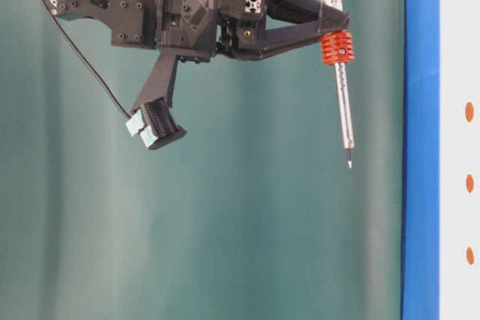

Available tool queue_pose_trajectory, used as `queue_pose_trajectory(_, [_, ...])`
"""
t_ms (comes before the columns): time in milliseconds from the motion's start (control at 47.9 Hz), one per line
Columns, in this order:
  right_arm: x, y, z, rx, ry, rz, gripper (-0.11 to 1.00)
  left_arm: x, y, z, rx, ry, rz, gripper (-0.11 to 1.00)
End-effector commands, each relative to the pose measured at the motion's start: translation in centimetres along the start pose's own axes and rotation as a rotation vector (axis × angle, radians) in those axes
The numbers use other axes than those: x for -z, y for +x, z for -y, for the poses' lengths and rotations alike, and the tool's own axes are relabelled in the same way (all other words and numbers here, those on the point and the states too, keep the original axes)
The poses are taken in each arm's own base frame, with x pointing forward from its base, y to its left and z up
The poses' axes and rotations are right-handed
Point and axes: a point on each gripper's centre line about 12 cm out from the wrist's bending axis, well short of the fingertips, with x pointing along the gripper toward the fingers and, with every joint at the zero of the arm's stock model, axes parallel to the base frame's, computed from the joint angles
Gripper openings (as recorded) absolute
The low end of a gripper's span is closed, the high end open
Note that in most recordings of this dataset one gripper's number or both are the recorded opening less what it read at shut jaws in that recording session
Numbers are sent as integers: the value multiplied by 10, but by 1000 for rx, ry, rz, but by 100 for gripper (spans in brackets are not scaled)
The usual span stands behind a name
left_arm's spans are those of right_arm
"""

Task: Touch the tip of the soldering iron to the mark.
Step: 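Lower the iron tip with the right gripper onto the middle red dot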

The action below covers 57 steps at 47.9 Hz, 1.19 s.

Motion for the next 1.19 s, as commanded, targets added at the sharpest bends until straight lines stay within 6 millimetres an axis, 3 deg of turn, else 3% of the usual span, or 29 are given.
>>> queue_pose_trajectory(0, [-5,-2,0,3,0,17,6,-4,2,1,4,1,11,0])
queue_pose_trajectory(564, [-25,62,-4,-4,-15,-65,6,-3,2,1,3,0,6,0])
queue_pose_trajectory(856, [-27,77,-6,-8,-15,-80,6,-2,2,1,3,0,-6,0])
queue_pose_trajectory(1170, [-28,77,-6,-9,-14,-82,6,-1,2,1,3,3,-9,0])
